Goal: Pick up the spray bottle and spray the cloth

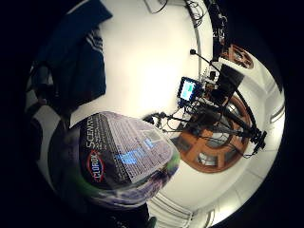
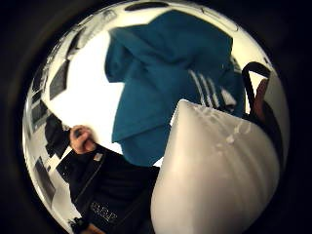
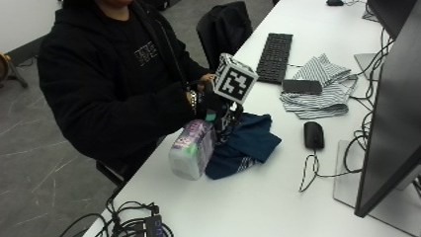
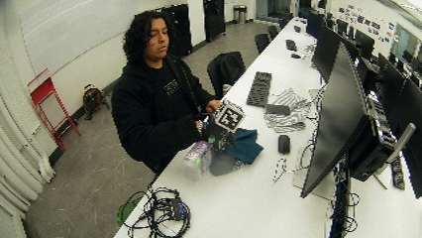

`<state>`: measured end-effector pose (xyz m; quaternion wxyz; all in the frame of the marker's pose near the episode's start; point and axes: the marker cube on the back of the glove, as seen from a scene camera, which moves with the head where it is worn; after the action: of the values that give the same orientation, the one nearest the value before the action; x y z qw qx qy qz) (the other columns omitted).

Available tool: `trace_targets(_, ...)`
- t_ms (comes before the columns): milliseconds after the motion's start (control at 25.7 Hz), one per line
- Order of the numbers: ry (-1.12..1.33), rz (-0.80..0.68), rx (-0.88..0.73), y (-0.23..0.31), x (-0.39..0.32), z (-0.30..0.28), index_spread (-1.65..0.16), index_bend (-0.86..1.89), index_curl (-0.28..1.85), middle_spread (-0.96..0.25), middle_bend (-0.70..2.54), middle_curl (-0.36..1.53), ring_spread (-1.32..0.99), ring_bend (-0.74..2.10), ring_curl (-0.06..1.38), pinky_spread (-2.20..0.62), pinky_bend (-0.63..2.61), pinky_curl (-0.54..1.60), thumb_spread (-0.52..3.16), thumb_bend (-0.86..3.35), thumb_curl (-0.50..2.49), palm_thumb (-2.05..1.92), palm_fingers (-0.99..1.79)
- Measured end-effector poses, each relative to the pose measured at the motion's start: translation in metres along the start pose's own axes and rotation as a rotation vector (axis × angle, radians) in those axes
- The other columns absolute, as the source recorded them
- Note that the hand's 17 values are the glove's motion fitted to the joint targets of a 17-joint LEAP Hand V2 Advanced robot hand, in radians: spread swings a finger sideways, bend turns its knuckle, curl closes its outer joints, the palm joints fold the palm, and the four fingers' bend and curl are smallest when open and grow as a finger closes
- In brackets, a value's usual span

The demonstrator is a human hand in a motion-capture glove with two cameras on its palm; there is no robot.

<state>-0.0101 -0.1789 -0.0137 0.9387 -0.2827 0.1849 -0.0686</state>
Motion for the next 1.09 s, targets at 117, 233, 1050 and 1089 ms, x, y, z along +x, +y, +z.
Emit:
trace_targets(117,-0.105,-0.049,0.150,-0.001,-0.008,-0.036,-0.32,0.24,0.56,-0.24,0.54,0.50,-0.25,0.70,0.47,-0.33,0.44,0.41,0.22,-0.03,0.78,0.94,1.37)
trace_targets(233,-0.247,-0.129,0.356,-0.006,-0.019,-0.074,-0.32,0.24,0.56,-0.24,0.54,0.50,-0.25,0.69,0.47,-0.33,0.44,0.41,0.22,-0.03,0.78,0.94,1.37)
trace_targets(1050,-1.491,-0.348,0.725,-0.102,-0.175,-0.114,-0.32,0.23,0.57,-0.23,0.54,0.50,-0.24,0.70,0.47,-0.33,0.44,0.41,0.24,-0.03,0.80,0.94,1.38)
trace_targets(1089,-1.487,-0.348,0.718,-0.104,-0.178,-0.112,-0.32,0.23,0.57,-0.23,0.54,0.50,-0.24,0.70,0.47,-0.33,0.44,0.41,0.24,-0.03,0.80,0.94,1.38)
